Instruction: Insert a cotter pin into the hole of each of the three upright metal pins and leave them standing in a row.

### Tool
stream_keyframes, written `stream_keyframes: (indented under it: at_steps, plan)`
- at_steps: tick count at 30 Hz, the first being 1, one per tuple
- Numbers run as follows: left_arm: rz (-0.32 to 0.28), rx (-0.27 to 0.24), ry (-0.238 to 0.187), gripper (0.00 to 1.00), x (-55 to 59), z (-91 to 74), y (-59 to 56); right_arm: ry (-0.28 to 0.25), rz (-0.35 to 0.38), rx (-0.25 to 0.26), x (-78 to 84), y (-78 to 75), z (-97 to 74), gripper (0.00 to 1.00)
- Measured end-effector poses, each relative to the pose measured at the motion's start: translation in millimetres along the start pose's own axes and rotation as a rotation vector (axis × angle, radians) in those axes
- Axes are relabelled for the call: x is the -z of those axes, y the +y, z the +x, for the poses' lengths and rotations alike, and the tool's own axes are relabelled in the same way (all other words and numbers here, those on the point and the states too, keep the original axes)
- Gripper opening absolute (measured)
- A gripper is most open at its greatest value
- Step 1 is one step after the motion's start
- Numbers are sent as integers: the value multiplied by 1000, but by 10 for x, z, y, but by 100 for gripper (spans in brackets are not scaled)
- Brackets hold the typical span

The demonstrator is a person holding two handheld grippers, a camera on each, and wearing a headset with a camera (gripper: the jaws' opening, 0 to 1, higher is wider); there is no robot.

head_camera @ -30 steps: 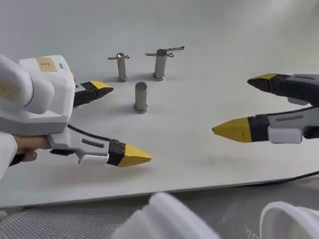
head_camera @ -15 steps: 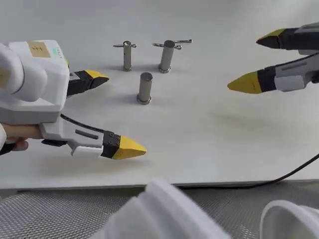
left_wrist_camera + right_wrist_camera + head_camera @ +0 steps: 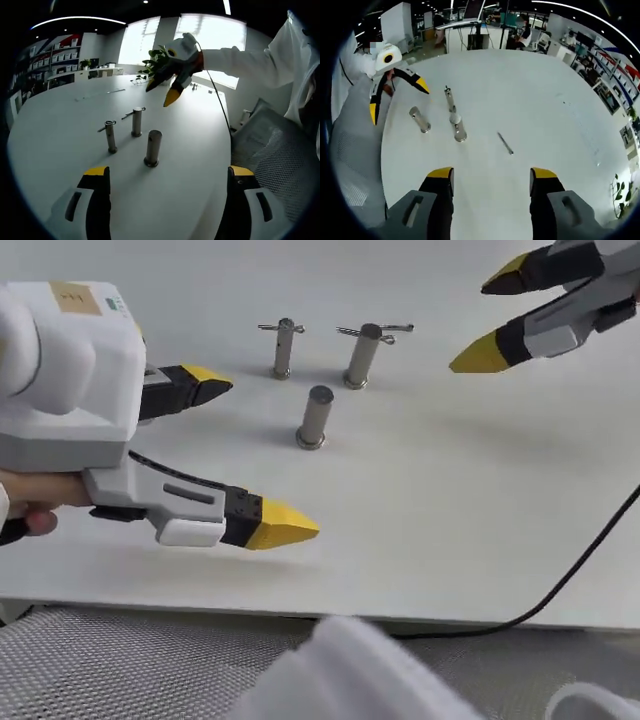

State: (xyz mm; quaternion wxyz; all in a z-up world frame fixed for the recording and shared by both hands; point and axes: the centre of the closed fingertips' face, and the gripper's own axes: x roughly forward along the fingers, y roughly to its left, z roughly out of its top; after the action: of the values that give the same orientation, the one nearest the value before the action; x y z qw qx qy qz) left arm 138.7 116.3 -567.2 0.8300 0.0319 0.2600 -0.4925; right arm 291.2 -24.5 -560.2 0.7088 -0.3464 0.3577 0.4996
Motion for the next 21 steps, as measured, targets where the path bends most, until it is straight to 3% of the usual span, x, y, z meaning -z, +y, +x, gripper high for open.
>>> stream_keyframes:
  at_steps: [2, 10, 15, 21]
  plan:
    - [9, -1, 4, 97, 12, -19, -7, 38, -20, -21, 17, -15, 72, 52]
    - [1, -10, -3, 96, 9, -48, -24, 88, -40, -63, -49, -163, 369, 46]
    - [-18, -14, -18, 95, 1, -80, 14, 89, -104, -73, -111, -215, 499, 31]
    - [-56, -23, -49, 92, -19, -114, 71, 103, -120, -88, -148, -243, 629, 24]
